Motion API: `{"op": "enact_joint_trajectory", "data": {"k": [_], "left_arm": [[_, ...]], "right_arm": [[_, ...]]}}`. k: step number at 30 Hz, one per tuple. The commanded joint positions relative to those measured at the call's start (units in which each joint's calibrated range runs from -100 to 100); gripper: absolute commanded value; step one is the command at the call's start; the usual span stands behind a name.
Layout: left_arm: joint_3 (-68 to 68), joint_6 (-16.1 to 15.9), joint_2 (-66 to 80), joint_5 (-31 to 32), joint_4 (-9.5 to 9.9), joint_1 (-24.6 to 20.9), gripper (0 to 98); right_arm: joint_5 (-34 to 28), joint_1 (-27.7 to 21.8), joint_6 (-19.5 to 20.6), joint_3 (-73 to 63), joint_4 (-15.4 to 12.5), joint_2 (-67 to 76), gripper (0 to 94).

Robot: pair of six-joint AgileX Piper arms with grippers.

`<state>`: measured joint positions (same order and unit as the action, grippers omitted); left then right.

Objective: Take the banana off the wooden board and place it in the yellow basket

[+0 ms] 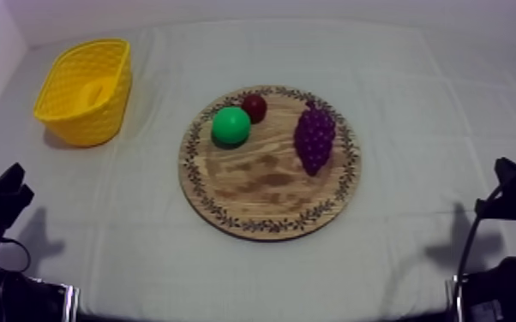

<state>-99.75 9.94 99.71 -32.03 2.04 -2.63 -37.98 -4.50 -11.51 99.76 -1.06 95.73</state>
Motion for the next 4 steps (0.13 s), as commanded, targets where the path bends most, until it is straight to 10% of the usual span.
{"op": "enact_joint_trajectory", "data": {"k": [1,4], "left_arm": [[0.0,0.0,0.0,0.0,-0.01,0.0,0.2],[0.0,0.0,0.0,0.0,-0.01,0.0,0.2]], "right_arm": [[0.0,0.0,0.0,0.0,0.0,0.0,0.3],[0.0,0.0,0.0,0.0,0.0,0.0,0.3]]}}
